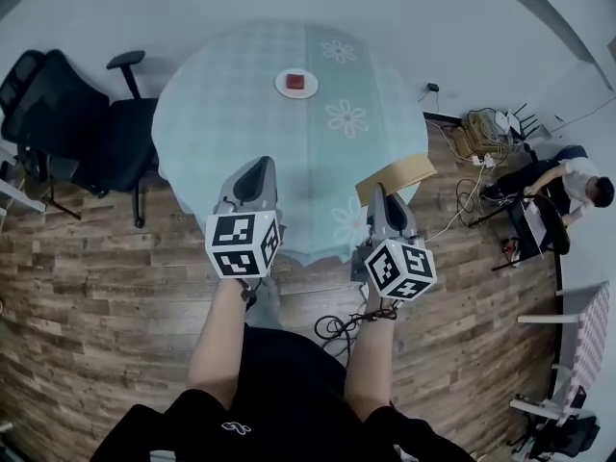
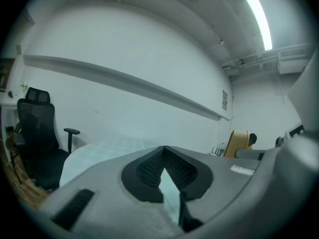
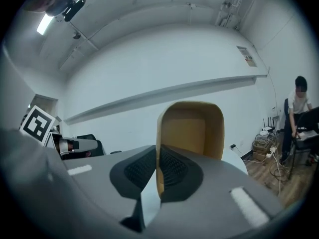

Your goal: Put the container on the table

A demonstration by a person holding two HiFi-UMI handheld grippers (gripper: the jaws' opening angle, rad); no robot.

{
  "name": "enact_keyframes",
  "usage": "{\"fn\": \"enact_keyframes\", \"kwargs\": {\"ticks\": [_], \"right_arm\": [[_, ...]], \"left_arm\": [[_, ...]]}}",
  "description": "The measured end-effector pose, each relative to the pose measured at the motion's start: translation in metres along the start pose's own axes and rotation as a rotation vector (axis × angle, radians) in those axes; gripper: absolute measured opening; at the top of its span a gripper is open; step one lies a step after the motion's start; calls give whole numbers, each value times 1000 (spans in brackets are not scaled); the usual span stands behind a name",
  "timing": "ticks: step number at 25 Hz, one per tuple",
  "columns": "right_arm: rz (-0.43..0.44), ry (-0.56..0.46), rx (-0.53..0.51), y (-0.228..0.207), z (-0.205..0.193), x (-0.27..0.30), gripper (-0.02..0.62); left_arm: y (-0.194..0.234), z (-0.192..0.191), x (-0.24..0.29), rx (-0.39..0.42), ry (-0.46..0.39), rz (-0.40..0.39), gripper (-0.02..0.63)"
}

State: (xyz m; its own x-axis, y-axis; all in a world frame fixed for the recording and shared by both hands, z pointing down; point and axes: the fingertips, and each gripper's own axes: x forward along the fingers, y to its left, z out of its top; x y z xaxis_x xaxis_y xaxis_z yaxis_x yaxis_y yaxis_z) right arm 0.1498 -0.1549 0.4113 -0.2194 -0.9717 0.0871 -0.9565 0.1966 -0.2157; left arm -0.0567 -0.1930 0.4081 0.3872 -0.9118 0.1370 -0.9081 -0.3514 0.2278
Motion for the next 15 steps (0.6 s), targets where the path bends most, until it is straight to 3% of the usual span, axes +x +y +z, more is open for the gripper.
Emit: {"fn": "enact_keyframes", "kwargs": {"ticks": [7, 15], "right_arm": [[41, 139, -37, 1, -16, 161, 23], [155, 560, -143, -1, -134, 231, 25]], "left_arm": [[98, -4, 129, -44, 102, 82, 0], [141, -58, 186, -84, 249, 162, 0]]}}
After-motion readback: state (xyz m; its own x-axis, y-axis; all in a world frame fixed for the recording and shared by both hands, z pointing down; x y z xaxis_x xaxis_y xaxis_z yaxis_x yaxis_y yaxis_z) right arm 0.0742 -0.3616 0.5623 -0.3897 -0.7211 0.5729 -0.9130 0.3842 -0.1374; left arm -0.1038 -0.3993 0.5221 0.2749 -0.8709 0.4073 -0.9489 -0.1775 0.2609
